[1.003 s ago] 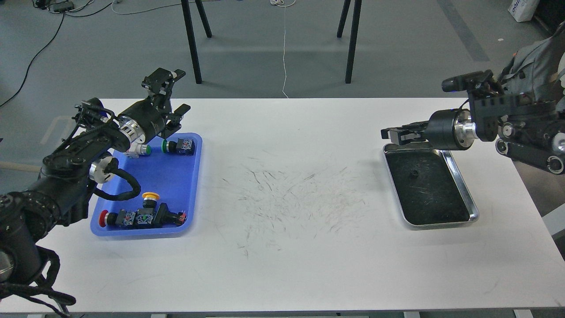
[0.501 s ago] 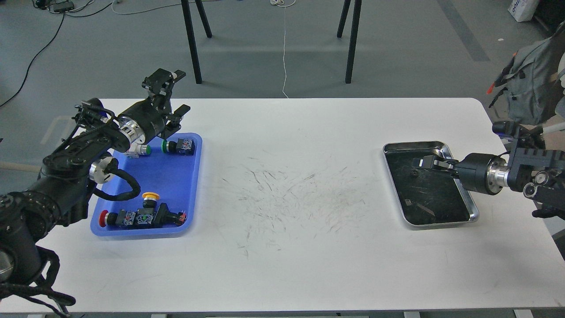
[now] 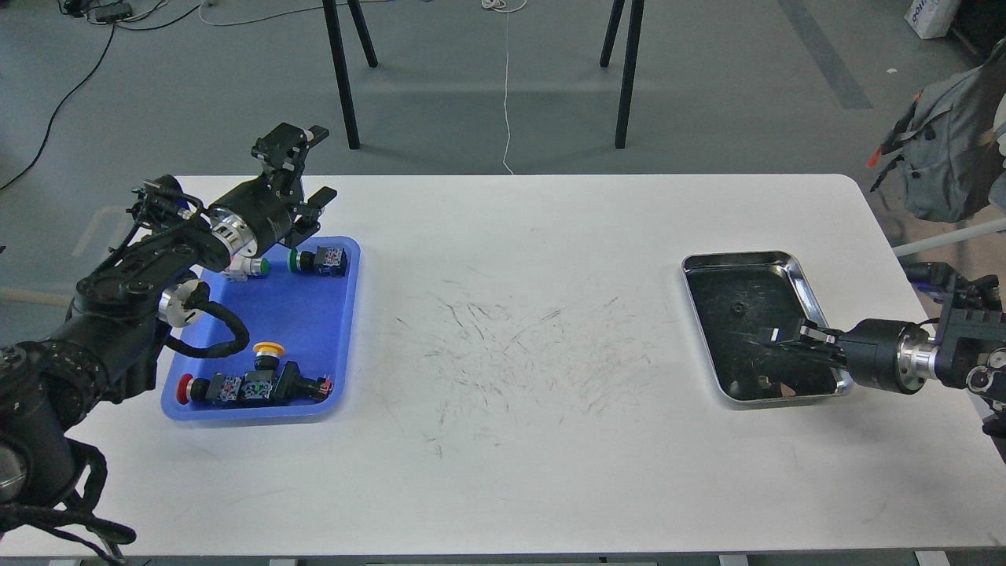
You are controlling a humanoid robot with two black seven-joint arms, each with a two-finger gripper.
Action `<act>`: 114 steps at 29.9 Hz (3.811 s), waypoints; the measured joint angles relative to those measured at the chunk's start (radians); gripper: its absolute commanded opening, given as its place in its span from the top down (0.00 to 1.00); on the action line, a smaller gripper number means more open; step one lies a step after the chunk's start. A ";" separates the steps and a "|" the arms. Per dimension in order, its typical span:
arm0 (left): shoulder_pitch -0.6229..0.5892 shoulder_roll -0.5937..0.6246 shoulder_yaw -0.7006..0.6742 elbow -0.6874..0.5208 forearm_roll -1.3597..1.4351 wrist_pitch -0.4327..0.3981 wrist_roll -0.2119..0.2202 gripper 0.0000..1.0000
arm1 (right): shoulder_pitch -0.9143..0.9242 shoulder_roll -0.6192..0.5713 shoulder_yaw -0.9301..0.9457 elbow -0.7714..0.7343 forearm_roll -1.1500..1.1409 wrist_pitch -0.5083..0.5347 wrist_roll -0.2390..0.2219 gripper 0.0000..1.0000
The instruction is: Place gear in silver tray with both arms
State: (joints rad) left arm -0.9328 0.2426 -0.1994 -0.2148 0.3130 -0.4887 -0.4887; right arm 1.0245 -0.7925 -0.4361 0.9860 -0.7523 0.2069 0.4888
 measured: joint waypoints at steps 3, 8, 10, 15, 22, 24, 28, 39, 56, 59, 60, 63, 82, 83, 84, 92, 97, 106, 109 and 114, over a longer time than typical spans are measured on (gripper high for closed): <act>0.000 0.000 0.000 0.001 0.000 0.000 0.000 0.00 | -0.006 0.000 0.003 -0.002 -0.001 0.000 0.000 0.77; 0.000 0.000 0.000 0.001 0.000 0.000 0.000 0.00 | -0.006 -0.002 0.007 -0.008 0.001 0.002 0.000 0.42; 0.000 0.001 0.000 0.000 0.001 0.000 0.000 0.00 | -0.006 -0.006 0.015 -0.010 0.005 0.004 0.000 0.34; 0.000 0.001 0.000 0.001 0.001 0.000 0.000 0.00 | -0.009 -0.037 0.052 -0.010 0.010 0.010 0.000 0.32; 0.000 0.000 -0.001 0.001 0.000 0.000 0.000 0.00 | -0.011 -0.068 0.160 -0.006 0.059 0.012 0.000 0.28; 0.000 0.000 -0.007 -0.002 -0.001 0.000 0.000 0.00 | -0.018 -0.083 0.222 -0.004 0.108 0.009 0.000 0.28; 0.000 -0.010 -0.033 -0.007 -0.012 0.000 0.000 0.00 | -0.051 -0.088 0.352 0.000 0.201 -0.003 0.000 0.27; -0.004 -0.019 -0.149 -0.001 -0.068 0.000 0.000 0.00 | -0.122 -0.004 0.589 -0.010 0.356 -0.088 0.000 0.13; 0.018 -0.046 -0.170 -0.016 -0.098 0.000 0.000 0.00 | -0.139 0.273 0.702 -0.031 0.781 -0.127 -0.001 0.00; 0.020 -0.044 -0.172 -0.019 -0.115 0.000 0.000 0.00 | -0.146 0.289 0.715 -0.034 0.782 -0.121 -0.040 0.01; 0.020 -0.044 -0.173 -0.019 -0.124 0.000 0.000 0.00 | -0.148 0.294 0.717 -0.034 0.783 -0.122 -0.063 0.01; 0.020 -0.041 -0.180 -0.019 -0.158 0.000 0.000 0.00 | -0.152 0.312 0.722 -0.019 0.787 -0.123 -0.102 0.01; 0.023 0.181 -0.122 -0.458 -0.145 0.000 0.000 0.00 | -0.151 0.372 0.763 -0.086 0.803 -0.117 -0.115 0.00; 0.023 0.190 -0.118 -0.492 -0.142 0.007 0.000 0.00 | -0.151 0.372 0.763 -0.087 0.803 -0.115 -0.115 0.01; 0.023 0.203 -0.115 -0.528 -0.140 0.022 0.000 0.00 | -0.151 0.372 0.763 -0.087 0.802 -0.115 -0.114 0.01; 0.040 0.235 -0.112 -0.612 -0.135 0.147 0.000 0.00 | -0.161 0.385 0.773 -0.090 0.804 -0.149 -0.114 0.00; 0.052 0.219 -0.109 -0.599 -0.124 0.137 0.000 0.00 | -0.161 0.395 0.776 -0.077 0.805 -0.164 -0.114 0.00; 0.056 0.151 -0.062 -0.476 -0.092 0.145 0.000 0.00 | -0.154 0.367 0.792 -0.056 0.805 -0.155 -0.104 0.00; 0.067 0.138 -0.064 -0.433 -0.096 0.148 0.000 0.00 | -0.152 0.349 0.794 -0.047 0.805 -0.155 -0.104 0.00; 0.071 0.134 -0.073 -0.414 -0.104 0.151 0.000 0.00 | -0.160 0.338 0.803 -0.054 0.805 -0.167 -0.104 0.01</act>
State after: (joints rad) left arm -0.8622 0.3769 -0.2726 -0.6286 0.2091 -0.3381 -0.4887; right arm 0.8648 -0.4543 0.3665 0.9323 0.0522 0.0399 0.3851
